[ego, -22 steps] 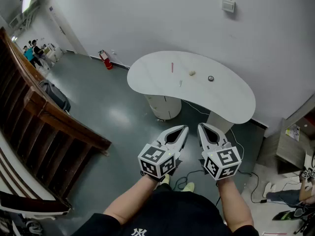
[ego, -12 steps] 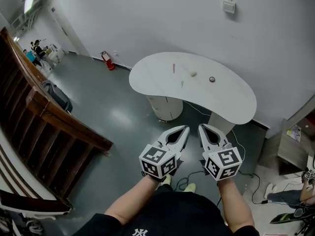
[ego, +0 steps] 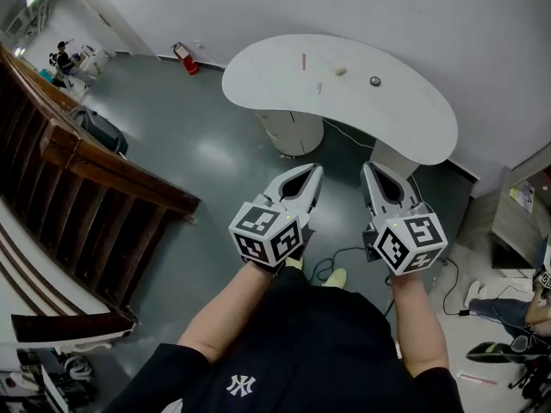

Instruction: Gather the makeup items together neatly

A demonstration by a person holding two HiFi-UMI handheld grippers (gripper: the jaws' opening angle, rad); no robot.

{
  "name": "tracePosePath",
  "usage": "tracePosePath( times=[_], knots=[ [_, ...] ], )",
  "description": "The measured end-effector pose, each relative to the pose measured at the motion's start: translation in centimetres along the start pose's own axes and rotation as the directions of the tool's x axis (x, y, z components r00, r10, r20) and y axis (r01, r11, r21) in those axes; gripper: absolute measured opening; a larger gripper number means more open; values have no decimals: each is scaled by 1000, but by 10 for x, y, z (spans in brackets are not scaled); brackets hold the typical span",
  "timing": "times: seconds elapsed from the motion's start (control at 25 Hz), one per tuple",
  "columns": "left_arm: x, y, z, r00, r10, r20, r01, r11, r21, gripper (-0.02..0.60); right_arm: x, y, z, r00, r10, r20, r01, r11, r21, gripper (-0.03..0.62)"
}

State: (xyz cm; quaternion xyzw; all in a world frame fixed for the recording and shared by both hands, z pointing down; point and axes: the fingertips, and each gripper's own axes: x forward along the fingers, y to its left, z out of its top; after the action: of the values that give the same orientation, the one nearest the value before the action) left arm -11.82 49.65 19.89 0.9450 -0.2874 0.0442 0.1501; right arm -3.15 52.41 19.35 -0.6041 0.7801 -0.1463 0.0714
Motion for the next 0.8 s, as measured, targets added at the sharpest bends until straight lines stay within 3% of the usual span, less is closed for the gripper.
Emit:
tracePosePath(
  times=[0.4,0.8],
  knots=[
    [4,42,-2,998,62,-5,-62,998,-29,8,30,-7,-12,999,4,-36,-3,1000,29,14],
    [49,132,17,999,44,7,-43,998,-46,8,112,-26,-5,998,-46,-32,47,998,40,14]
  ],
)
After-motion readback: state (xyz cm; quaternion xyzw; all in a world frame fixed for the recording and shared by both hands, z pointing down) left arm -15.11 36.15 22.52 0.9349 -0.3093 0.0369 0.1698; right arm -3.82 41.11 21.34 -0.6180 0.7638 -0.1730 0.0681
